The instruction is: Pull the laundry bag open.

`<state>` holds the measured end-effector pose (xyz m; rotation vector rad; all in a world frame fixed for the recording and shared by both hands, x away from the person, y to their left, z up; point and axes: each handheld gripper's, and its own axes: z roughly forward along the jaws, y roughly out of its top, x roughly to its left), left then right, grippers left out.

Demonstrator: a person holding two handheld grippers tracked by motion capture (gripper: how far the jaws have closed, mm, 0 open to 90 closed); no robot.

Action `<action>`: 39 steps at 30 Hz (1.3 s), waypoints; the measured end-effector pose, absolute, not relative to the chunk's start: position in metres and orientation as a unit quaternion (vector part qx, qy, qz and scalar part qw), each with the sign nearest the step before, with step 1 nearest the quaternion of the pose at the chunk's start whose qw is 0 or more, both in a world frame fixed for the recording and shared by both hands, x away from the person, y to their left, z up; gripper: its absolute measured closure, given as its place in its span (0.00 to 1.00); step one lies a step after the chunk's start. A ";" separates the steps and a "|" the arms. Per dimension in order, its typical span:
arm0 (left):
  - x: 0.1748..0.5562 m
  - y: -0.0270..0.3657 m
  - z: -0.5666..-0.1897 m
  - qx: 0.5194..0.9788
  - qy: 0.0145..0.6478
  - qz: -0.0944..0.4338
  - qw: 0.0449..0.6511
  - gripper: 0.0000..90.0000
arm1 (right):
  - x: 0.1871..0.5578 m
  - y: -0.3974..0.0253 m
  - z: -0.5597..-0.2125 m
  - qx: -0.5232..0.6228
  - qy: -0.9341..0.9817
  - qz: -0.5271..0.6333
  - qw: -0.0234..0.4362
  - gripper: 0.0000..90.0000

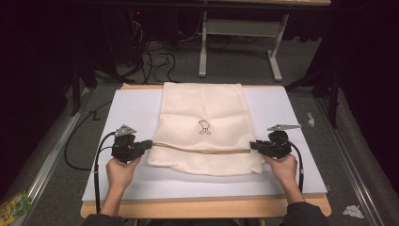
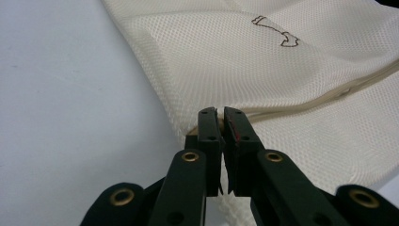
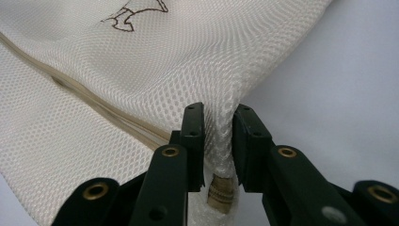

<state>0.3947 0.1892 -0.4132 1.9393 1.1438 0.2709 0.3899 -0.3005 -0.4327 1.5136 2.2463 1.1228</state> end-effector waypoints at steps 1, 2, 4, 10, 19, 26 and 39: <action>0.394 0.189 -0.413 0.774 0.457 0.111 0.423 0.93 | 0.390 -0.300 -0.433 0.515 0.762 0.379 0.105 0.84; 0.394 0.189 -0.412 0.773 0.457 0.114 0.424 0.92 | 0.389 -0.300 -0.433 0.514 0.762 0.379 0.107 0.83; 0.393 0.189 -0.412 0.773 0.455 0.115 0.427 0.92 | 0.389 -0.299 -0.432 0.514 0.763 0.375 0.114 0.78; 0.391 0.190 -0.410 0.768 0.448 0.127 0.440 0.85 | 0.387 -0.300 -0.428 0.514 0.759 0.377 0.136 0.69; 0.385 0.199 -0.404 0.758 0.436 0.155 0.460 0.76 | 0.376 -0.311 -0.417 0.505 0.741 0.410 0.165 0.72; 0.380 0.211 -0.401 0.745 0.442 0.178 0.468 0.73 | 0.366 -0.328 -0.412 0.514 0.719 0.430 0.183 0.73; 0.378 0.233 -0.408 0.722 0.464 0.192 0.476 0.70 | 0.355 -0.359 -0.419 0.541 0.688 0.441 0.199 0.73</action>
